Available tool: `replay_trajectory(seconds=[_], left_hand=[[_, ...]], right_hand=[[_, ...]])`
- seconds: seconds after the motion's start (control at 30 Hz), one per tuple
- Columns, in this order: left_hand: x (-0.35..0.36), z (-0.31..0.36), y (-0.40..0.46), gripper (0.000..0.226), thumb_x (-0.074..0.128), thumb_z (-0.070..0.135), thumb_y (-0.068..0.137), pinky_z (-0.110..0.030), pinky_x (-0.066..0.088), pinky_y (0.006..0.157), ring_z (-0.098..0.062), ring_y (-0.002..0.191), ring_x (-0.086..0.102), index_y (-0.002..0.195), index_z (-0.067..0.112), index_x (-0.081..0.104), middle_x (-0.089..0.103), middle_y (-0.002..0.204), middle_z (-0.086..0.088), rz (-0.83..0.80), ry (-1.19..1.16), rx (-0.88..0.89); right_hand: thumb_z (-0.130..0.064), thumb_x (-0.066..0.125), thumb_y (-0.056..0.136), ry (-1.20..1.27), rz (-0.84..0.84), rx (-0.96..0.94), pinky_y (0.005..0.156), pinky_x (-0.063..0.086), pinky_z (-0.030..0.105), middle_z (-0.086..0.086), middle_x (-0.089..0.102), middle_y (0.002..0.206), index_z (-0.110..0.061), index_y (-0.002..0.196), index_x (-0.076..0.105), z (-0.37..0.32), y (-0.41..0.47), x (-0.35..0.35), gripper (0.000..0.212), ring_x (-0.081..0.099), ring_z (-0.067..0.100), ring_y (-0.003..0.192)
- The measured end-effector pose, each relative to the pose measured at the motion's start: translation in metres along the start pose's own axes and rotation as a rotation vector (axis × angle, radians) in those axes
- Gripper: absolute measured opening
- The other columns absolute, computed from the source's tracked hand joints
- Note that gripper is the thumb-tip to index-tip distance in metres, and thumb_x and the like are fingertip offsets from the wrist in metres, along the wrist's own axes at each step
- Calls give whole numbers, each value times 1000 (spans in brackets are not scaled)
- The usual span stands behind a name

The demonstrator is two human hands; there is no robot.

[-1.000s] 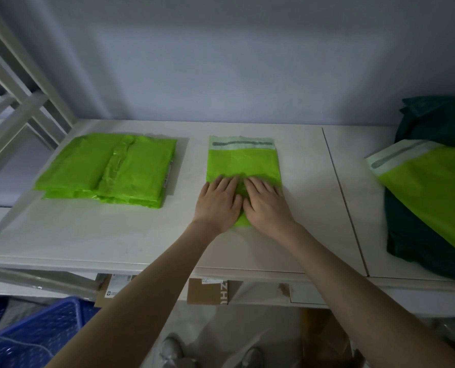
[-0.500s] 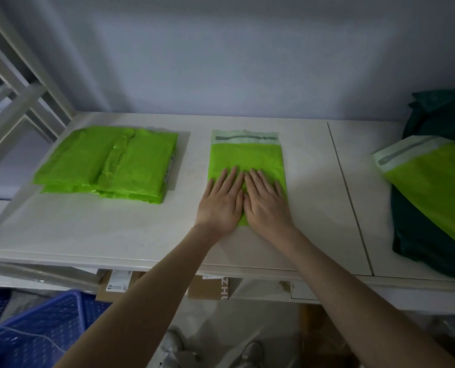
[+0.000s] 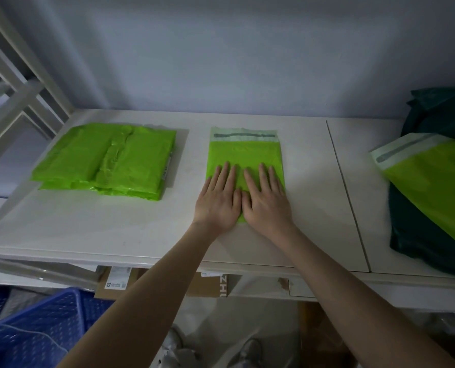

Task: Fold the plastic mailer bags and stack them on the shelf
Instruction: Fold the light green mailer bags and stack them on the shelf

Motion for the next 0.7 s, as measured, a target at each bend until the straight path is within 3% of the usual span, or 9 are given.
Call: replay_trajectory(seconds=[0.23, 0.33, 0.4, 0.5, 0.6, 0.7], left_hand=[[-2, -3, 0, 59, 25, 37, 100, -28, -1, 117, -13, 146, -3, 151, 14, 5, 0, 159, -2, -17, -45, -31], [-8, -6, 0, 61, 31, 45, 97, -32, 8, 116, -14, 146, 3, 150, 20, 14, 5, 159, 1, -65, -23, -32], [-14, -7, -4, 64, 37, 51, 93, -36, 17, 113, -16, 144, 13, 148, 25, 21, 15, 157, 3, -71, 20, -20], [-20, -2, -13, 66, 41, 59, 85, -38, 23, 108, -18, 137, 24, 143, 28, 30, 27, 149, 4, -72, 75, -1], [-29, 0, -7, 56, 47, 49, 86, -40, 25, 104, -23, 129, 34, 136, 26, 39, 37, 140, 1, -27, 19, -57], [-52, 2, 12, 39, 41, 32, 94, -38, 28, 100, -25, 124, 39, 131, 18, 46, 43, 134, -2, 161, -62, -75]], right_hand=[[-53, 20, 83, 64, -12, 16, 116, 18, 36, 20, 32, 149, 0, 141, 36, 10, -1, -3, 80, 26, 31, 141], [-55, 35, 88, 41, -65, 9, 113, 23, 35, 12, 28, 153, -4, 145, 28, 14, -2, -9, 76, 22, 23, 143], [-51, 46, 87, 13, -70, 1, 106, 30, 38, 9, 34, 149, -7, 143, 30, 16, -4, -17, 74, 29, 23, 138], [-52, 30, 80, -79, -33, -17, 91, 40, 40, 9, 52, 128, -9, 132, 45, 13, -10, -30, 69, 45, 30, 117], [-42, 28, 77, -47, 98, -10, 68, 48, 40, 16, 59, 96, -3, 104, 61, 13, -8, -41, 57, 56, 35, 90], [-33, 33, 75, -17, 161, 4, 64, 50, 38, 18, 60, 94, -1, 96, 62, 14, 7, -50, 48, 59, 36, 87]])
Point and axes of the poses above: each hand's wrist, its own y-axis towards the middle knuckle, its own x-axis out of the palm, z = x × y, the point moved 10 cm from there along y, towards the middle knuckle
